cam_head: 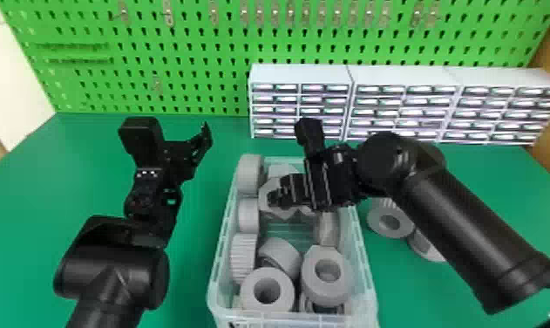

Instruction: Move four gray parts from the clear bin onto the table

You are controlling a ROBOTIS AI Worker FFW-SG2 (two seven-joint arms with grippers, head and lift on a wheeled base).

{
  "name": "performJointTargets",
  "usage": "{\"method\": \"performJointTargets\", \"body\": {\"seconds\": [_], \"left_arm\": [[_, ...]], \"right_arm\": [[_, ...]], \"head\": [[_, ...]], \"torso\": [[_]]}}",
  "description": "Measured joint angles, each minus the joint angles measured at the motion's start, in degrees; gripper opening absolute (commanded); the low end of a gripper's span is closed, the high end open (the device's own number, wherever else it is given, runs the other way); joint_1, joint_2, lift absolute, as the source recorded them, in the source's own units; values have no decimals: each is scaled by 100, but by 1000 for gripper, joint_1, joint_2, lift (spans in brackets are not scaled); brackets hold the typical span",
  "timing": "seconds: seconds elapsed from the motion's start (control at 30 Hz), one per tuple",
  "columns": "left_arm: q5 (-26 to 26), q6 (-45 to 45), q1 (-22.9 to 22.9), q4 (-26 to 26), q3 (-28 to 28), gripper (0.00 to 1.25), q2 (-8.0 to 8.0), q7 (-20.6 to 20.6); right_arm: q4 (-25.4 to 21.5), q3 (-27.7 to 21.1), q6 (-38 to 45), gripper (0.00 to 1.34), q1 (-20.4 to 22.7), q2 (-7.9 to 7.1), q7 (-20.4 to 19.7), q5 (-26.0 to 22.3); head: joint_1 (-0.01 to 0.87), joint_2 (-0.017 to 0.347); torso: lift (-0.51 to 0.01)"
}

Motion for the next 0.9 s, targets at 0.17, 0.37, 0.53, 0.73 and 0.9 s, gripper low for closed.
{"method": "performJointTargets", "body": {"seconds": [0.17,0.37,0.53,0.73,0.9], "left_arm": [[0,-8,33,0,25,966,0,0],[0,-39,88,-6,60,965,2,0],[0,-44,106,-9,64,965,5,0],[-8,-44,117,-9,66,966,8,0],[-9,-44,131,-9,70,966,9,0]], "right_arm": [[-277,-148,250,325,2,0,-166,15],[-644,-296,523,325,94,-38,-508,-179],[-916,-369,693,325,159,-74,-711,-345],[-1203,-414,833,325,224,-128,-909,-545],[-1389,-495,922,325,258,-155,-1002,-642]], "head": [[693,72],[693,72],[693,72],[693,72],[693,72]], "torso": [[-52],[-52],[-52],[-52],[-52]]}}
